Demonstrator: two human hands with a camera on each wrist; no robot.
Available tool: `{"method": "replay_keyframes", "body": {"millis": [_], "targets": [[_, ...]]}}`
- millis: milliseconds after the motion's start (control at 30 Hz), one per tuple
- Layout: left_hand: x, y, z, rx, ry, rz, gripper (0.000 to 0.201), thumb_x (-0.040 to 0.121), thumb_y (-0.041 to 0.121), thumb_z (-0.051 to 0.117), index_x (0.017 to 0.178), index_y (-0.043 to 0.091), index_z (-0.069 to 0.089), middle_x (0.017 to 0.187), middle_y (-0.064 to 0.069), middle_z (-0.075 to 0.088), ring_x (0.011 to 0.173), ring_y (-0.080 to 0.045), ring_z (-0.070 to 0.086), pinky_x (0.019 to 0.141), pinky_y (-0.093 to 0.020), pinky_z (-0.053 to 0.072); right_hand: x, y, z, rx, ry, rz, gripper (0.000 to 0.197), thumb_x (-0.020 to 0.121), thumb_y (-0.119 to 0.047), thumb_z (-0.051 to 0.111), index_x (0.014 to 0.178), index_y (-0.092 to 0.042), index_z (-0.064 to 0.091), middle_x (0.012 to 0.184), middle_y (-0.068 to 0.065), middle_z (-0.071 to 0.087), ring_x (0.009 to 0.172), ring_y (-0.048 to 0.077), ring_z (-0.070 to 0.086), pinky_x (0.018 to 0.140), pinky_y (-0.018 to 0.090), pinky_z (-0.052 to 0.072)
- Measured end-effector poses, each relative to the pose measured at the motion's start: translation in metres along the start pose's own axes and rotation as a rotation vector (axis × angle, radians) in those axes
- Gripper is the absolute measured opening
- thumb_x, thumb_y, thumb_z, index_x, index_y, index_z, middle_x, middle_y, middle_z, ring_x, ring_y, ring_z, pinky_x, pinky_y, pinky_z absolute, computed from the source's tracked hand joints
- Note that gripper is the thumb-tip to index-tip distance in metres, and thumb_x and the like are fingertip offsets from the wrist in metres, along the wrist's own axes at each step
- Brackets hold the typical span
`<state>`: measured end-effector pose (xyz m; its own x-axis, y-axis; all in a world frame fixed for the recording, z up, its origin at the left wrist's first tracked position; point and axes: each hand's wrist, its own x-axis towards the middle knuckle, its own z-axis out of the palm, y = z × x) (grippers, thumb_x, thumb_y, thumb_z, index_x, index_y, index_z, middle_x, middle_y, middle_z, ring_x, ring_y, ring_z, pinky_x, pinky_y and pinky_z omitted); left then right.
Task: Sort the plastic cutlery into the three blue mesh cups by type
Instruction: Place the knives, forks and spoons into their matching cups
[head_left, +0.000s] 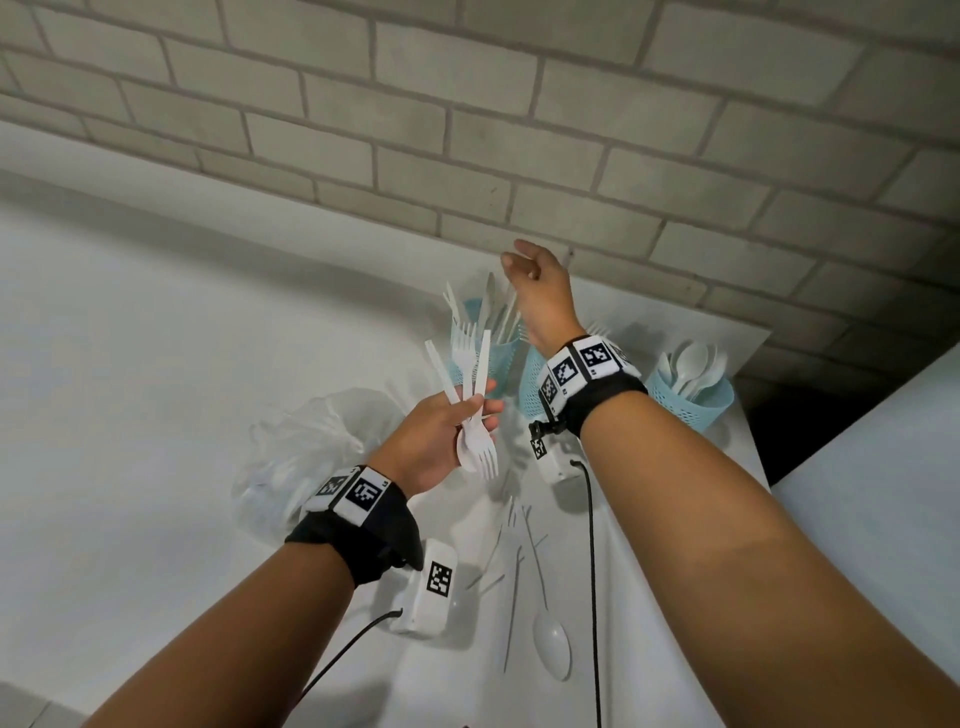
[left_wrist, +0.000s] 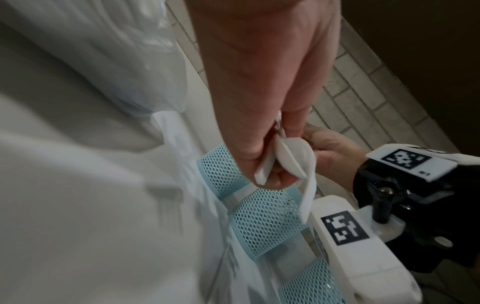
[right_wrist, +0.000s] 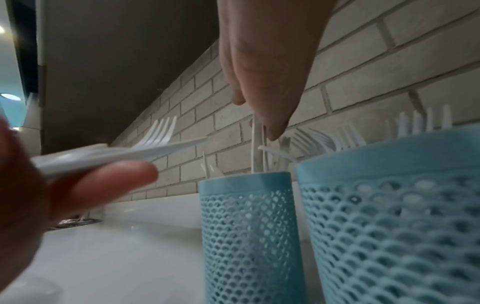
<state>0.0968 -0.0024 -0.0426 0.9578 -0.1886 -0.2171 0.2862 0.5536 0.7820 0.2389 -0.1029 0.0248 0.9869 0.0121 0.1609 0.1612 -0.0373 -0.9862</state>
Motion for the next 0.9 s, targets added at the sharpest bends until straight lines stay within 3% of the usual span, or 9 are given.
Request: {"method": "replay_keyframes", "body": {"millis": [67,133,267,367,533,700,767,833,900], "targets": [[-0.001,-0.001,0.002,0.011,0.004,-0.005,0.021,0.097,0.010,0.045,0.113,0.010,0.059,0.088,-0.002,0.071,0.074,-0.010,0.067,0.069,-0.020,0.056,-0.004,-0.006,-0.005,0.038,-0.018,-0.023,0.044,0.090,-0.011,0.060,0.132,-0.008,0.045,0.126,0.013,0.056,0.115,0.013,0.053,0.096,0.020,0.039],[-0.002,-0.001,0.004,0.029,0.001,-0.010,0.019,0.096,0.012,0.047,0.110,0.011,0.060,0.087,0.000,0.074,0.077,-0.010,0.070,0.070,-0.021,0.057,-0.011,-0.015,-0.010,0.028,-0.008,-0.070,0.048,0.088,-0.010,0.062,0.133,-0.008,0.045,0.129,0.009,0.053,0.122,0.013,0.049,0.097,0.019,0.039],[-0.006,0.003,0.011,0.079,-0.007,-0.015,0.018,0.096,0.014,0.046,0.105,0.013,0.062,0.088,0.002,0.075,0.084,-0.013,0.070,0.083,-0.027,0.053,-0.036,-0.035,-0.025,-0.112,-0.029,-0.204,0.023,0.087,-0.010,0.064,0.109,-0.006,0.063,0.094,-0.004,0.063,0.086,0.004,0.058,0.074,0.011,0.047],[-0.009,0.007,0.016,0.078,-0.025,-0.032,0.019,0.097,0.014,0.044,0.105,0.013,0.062,0.089,0.000,0.075,0.082,-0.013,0.071,0.078,-0.026,0.055,-0.055,-0.037,-0.034,-0.275,-0.056,-0.267,0.010,0.086,-0.011,0.065,0.096,-0.011,0.066,0.093,-0.003,0.063,0.079,0.002,0.055,0.071,0.009,0.044],[-0.015,0.009,0.024,0.125,-0.075,-0.095,0.022,0.099,0.014,0.041,0.110,0.010,0.060,0.100,-0.004,0.070,0.080,-0.013,0.071,0.072,-0.027,0.057,-0.076,-0.023,-0.046,-0.497,-0.112,-0.290,0.020,0.085,-0.019,0.067,0.103,-0.011,0.066,0.097,-0.002,0.057,0.078,-0.005,0.046,0.071,0.011,0.040],[-0.019,0.008,0.036,0.139,-0.106,-0.141,0.023,0.099,0.013,0.040,0.113,0.007,0.057,0.099,-0.006,0.070,0.074,-0.012,0.070,0.065,-0.025,0.058,-0.088,-0.015,-0.055,-0.592,-0.200,-0.183,0.037,0.085,-0.031,0.067,0.117,-0.015,0.058,0.091,-0.003,0.054,0.074,0.002,0.048,0.066,0.014,0.040],[-0.019,0.006,0.040,0.160,-0.104,-0.138,0.023,0.099,0.012,0.042,0.112,0.003,0.058,0.089,-0.005,0.070,0.066,-0.009,0.068,0.059,-0.022,0.056,-0.092,-0.010,-0.058,-0.685,-0.250,-0.172,0.035,0.085,-0.037,0.066,0.107,-0.011,0.060,0.080,-0.002,0.054,0.068,0.009,0.049,0.059,0.017,0.039],[-0.019,0.003,0.043,0.185,-0.108,-0.138,0.022,0.098,0.013,0.043,0.107,0.001,0.060,0.081,-0.004,0.070,0.061,-0.008,0.066,0.056,-0.020,0.055,-0.095,-0.006,-0.064,-0.737,-0.254,-0.189,0.033,0.085,-0.039,0.065,0.087,-0.007,0.057,0.069,0.000,0.050,0.059,0.011,0.044,0.053,0.018,0.035],[-0.018,0.000,0.044,0.194,-0.115,-0.147,0.022,0.098,0.013,0.044,0.100,0.000,0.061,0.079,-0.006,0.069,0.059,-0.008,0.065,0.055,-0.019,0.054,-0.096,-0.004,-0.070,-0.724,-0.234,-0.198,0.032,0.085,-0.036,0.066,0.069,-0.014,0.049,0.060,-0.005,0.042,0.052,0.007,0.037,0.048,0.016,0.029]]}}
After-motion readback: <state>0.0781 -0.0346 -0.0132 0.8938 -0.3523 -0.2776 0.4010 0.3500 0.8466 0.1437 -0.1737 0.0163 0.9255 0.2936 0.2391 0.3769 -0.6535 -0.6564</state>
